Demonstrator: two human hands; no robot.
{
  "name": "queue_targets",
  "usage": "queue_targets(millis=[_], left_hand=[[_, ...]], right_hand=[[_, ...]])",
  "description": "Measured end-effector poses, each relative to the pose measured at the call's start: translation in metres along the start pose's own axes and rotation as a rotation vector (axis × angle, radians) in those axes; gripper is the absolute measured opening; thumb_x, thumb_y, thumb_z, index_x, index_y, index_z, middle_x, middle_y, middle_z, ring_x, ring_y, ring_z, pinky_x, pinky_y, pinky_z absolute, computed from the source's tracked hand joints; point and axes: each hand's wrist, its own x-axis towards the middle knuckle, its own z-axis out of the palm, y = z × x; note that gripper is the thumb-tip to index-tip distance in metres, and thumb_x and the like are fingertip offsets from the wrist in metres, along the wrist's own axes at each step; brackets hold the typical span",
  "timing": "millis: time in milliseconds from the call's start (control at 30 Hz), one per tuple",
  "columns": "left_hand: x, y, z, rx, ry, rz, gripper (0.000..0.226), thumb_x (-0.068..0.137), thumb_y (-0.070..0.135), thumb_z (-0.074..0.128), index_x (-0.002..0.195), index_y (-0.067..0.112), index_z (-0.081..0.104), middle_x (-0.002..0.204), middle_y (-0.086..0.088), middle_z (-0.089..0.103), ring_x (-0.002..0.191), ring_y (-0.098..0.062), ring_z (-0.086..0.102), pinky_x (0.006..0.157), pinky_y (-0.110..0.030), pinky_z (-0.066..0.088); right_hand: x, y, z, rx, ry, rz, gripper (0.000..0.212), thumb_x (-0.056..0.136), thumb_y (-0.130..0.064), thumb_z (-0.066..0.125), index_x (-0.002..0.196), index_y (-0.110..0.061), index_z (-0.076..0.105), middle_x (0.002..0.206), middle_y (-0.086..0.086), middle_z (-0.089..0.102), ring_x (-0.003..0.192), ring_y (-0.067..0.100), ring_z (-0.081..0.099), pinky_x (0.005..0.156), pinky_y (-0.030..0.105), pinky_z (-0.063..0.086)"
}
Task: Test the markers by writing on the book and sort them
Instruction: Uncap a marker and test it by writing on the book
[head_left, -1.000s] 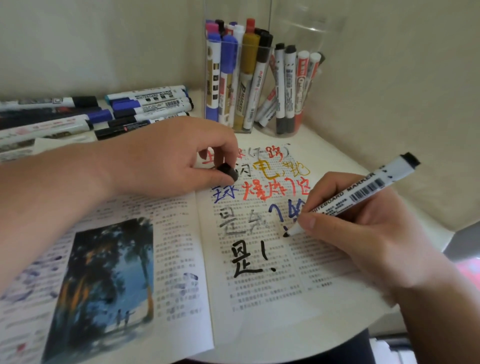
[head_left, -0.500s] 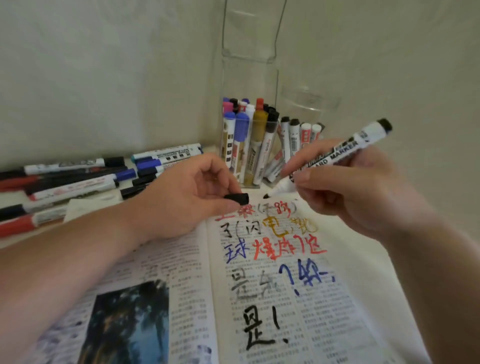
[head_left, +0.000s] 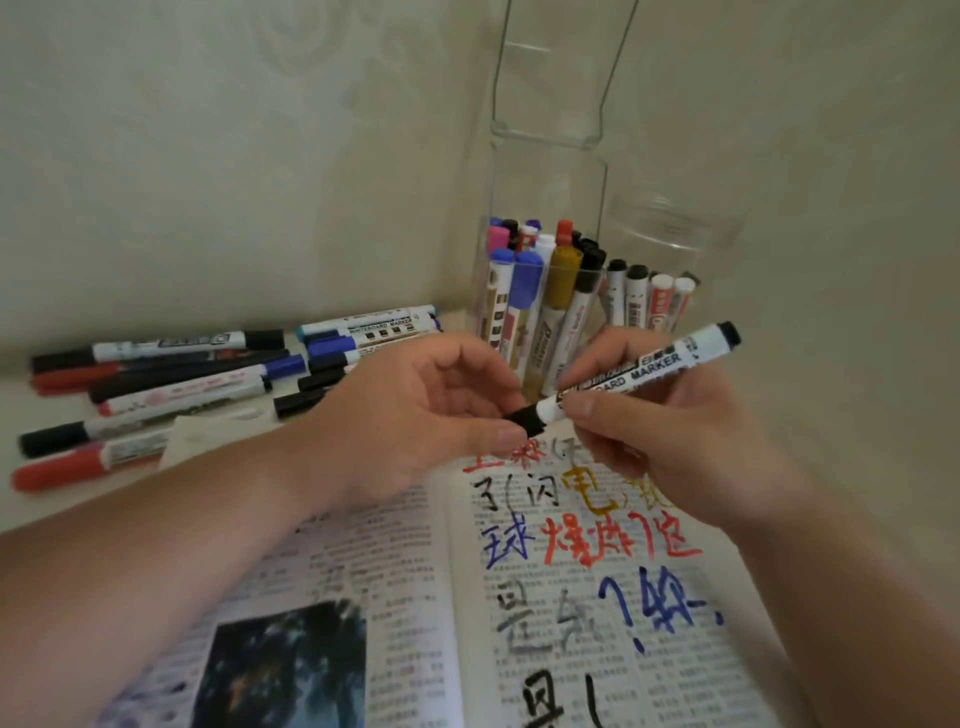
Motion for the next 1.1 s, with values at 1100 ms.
queue_targets(millis=[1100], left_hand=[[0.001, 0.001, -0.001, 0.705, -0.020, 0.046, 0.019, 0.077, 0.050, 0.079, 0.094, 0.044, 0.072, 0.098, 0.035, 0.061, 0.092, 0.007, 0.058, 0.075, -0.010, 0.044]], right_hand=[[-0.002, 0.009, 0.030, -0.344, 0.415, -0.330, 0.041, 0.081, -0.027, 0.073, 0.117, -0.042, 0.062, 0.092, -0.004, 0.067, 0.080, 0.022, 0.068, 0.060, 0.044, 0.059]])
